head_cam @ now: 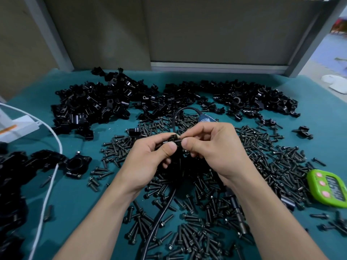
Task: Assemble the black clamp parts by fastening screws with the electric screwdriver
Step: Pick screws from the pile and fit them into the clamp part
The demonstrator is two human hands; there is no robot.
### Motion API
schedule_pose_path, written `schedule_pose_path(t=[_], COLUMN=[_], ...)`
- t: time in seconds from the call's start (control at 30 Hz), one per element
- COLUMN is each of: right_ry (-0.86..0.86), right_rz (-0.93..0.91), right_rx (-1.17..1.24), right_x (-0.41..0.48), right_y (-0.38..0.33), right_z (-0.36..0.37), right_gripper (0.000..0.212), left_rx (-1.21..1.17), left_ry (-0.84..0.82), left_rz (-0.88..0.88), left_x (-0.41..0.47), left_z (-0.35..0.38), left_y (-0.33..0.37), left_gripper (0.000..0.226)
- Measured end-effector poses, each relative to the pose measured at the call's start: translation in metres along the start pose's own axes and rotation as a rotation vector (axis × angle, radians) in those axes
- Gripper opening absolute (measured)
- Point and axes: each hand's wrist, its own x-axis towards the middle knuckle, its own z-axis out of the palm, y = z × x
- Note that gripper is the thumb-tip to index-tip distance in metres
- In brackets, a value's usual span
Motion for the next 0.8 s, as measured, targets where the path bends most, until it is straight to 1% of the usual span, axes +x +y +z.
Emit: schedule_pose_path(t=[0.07, 0.17, 0.3, 0.33, 0.4, 0.47, 0.53, 0.73, 0.8], right_ry=[-0.003, 0.008, 0.025, 0.041, 0.081, 0.102, 0.092, 0.076, 0.076], right_rz=[0.000, -0.011, -0.028, -0.034, -0.056, -0.065, -0.053, -0.041, -0.062], right_rx=[-0.015, -0.040, -0.142, -0.176, -0.267, -0.344, -0.350, -0.303, -0.311], right_x=[-0.002, -0.003, -0.005, -0.005, -0.006, -0.006, -0.006, -0.005, -0.006], right_y=[0.000, 0.001, 0.000, 0.000, 0.001, 0.001, 0.001, 0.001, 0.001], right_z=[0.000, 0.001, 0.005, 0.006, 0.007, 0.009, 0.010, 0.008, 0.008], right_gripper=[0.016, 0.013, 0.010, 0.011, 0.022, 0.034, 0.038, 0.036, 0.036], left_rx=[-0.004, 0.015, 0.065, 0.070, 0.092, 0.139, 0.176, 0.285, 0.273], left_ry=[0.008, 0.006, -0.005, -0.008, -0.020, -0.019, -0.012, 0.022, 0.024], left_rz=[0.000, 0.013, 0.069, 0.082, 0.109, 0.121, 0.133, 0.174, 0.165], left_x=[0.001, 0.001, 0.001, 0.001, 0.000, -0.002, -0.003, -0.003, -0.002], left_z=[-0.001, -0.002, -0.003, -0.003, -0.003, -0.002, -0.001, 0.000, 0.000], left_y=[0.000, -0.001, -0.001, -0.001, -0.001, -0.001, -0.002, -0.001, -0.004], left_gripper=[0.026, 0.022, 0.020, 0.022, 0.034, 0.040, 0.044, 0.044, 0.039])
